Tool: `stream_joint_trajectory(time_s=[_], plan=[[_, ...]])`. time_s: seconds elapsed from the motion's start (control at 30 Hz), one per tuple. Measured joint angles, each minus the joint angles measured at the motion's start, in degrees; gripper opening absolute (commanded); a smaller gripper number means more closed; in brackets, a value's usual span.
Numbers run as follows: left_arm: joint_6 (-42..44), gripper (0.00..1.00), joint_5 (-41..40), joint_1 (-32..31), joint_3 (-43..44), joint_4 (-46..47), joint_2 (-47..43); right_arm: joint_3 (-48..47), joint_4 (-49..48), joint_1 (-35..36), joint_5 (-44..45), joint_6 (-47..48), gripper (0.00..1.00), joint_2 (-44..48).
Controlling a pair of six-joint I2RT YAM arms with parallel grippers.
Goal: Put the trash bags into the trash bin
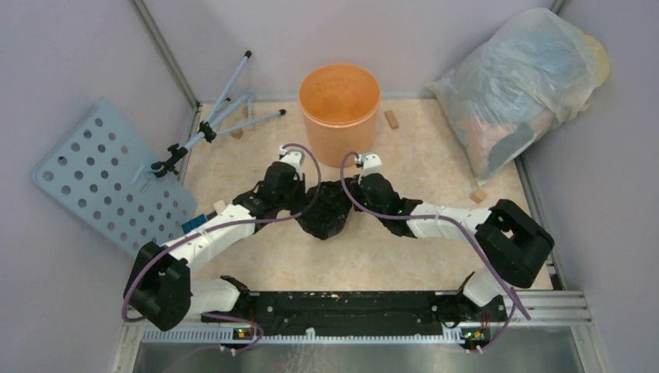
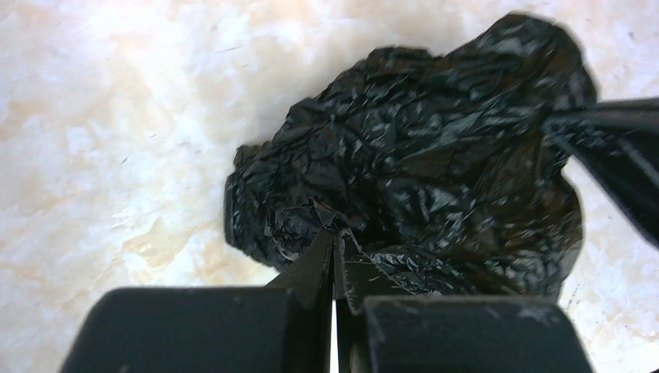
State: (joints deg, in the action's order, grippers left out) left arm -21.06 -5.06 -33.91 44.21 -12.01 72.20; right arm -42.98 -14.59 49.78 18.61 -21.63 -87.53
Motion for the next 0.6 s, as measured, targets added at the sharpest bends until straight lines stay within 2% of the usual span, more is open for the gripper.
stream_joint_trajectory(time_s=[0.17, 0.37, 0.6], plan=[[0.02, 0.0, 2.56, 5.09, -2.49, -0.07, -1.51, -3.78, -6.05, 0.0, -0.15, 1.86, 0.0, -5.66], [-0.07, 0.0, 3.96, 6.62, -2.71, 0.72, -1.49, -10.23, -9.33, 1.07, 2.36, 8.52, 0.0, -18.56], [-1.36, 0.0, 3.96, 7.65, -4.42, 1.86, -1.62, -16.57, -9.35, 3.67, 6.23, 12.98, 0.0, -26.58]])
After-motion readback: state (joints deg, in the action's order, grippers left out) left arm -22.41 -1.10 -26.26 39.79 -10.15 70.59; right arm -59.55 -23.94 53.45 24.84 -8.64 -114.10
